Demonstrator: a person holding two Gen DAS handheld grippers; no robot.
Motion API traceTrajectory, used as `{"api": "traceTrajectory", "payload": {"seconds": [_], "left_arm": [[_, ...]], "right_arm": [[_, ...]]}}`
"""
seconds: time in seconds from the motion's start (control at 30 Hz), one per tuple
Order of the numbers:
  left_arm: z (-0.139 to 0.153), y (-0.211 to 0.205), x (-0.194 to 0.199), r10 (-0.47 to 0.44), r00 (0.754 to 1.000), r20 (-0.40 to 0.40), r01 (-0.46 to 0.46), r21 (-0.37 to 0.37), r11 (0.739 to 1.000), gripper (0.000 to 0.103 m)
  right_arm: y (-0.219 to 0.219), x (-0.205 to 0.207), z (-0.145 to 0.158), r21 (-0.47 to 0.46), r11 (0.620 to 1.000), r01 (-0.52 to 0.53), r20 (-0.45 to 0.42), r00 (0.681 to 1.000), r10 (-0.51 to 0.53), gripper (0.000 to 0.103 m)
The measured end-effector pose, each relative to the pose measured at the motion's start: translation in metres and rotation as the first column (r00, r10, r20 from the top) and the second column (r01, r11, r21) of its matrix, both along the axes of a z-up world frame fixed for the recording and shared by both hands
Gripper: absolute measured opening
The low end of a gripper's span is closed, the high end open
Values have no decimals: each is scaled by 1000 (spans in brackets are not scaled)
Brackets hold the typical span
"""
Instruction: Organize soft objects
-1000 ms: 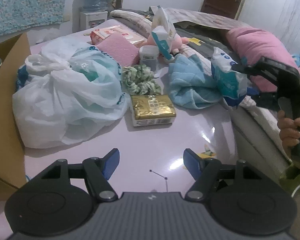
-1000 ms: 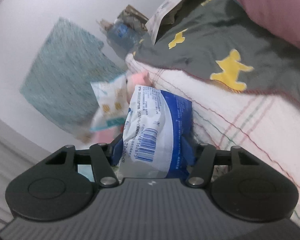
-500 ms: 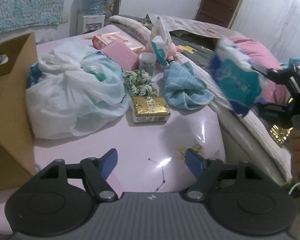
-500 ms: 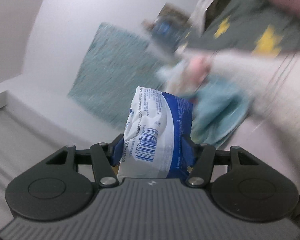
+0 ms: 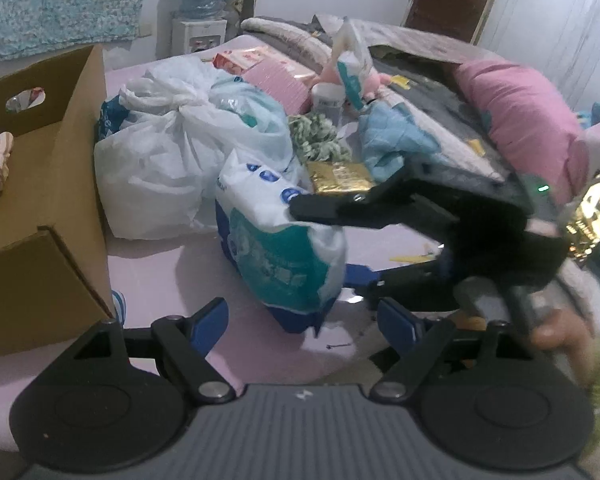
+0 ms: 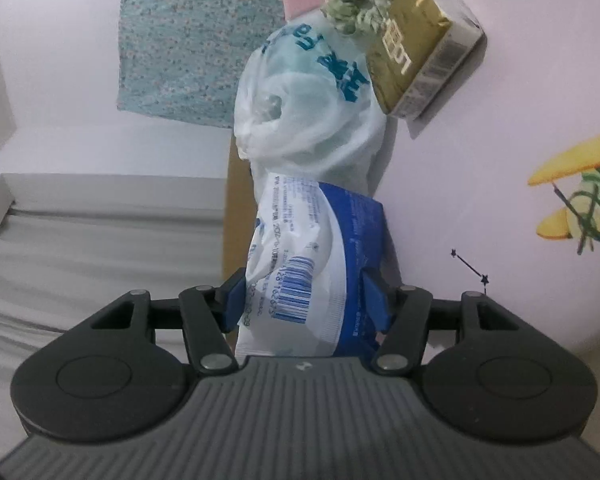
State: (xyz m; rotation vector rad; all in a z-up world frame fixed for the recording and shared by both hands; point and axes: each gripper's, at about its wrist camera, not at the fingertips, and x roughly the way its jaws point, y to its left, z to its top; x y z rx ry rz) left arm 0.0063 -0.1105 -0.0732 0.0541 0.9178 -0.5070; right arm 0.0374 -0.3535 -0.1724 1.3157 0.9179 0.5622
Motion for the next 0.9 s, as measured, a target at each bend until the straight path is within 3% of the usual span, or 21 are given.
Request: {"api": "traceTrajectory", "payload": {"seconds": [0.13,0.37,0.53,0.7,0.9], "left_arm": [[-10,-9,13,-19,1000,-11,19,3,1000,81],[-21,-29,21,-62,998,-29,62,14,998,79],[-26,-33,21,-81,995,-54,83,21,996,78],[-30,-34,21,-91,993,-75,93,25,995,78],[-30,-35,26,-89,991,-100,90,2,996,78]], "right_arm": [[-8,-2,22,-149,989,20,34,999,-15,62],[-32,-12,30,-257,964,65,39,998,-57,63],[-51,-20,40,-362,922,137,65,990,-122,62],[-70,-29,39,-399,895,201,75,979,-187,62],[-73,-27,31,-333,924,188,66,982,-176,61]]}}
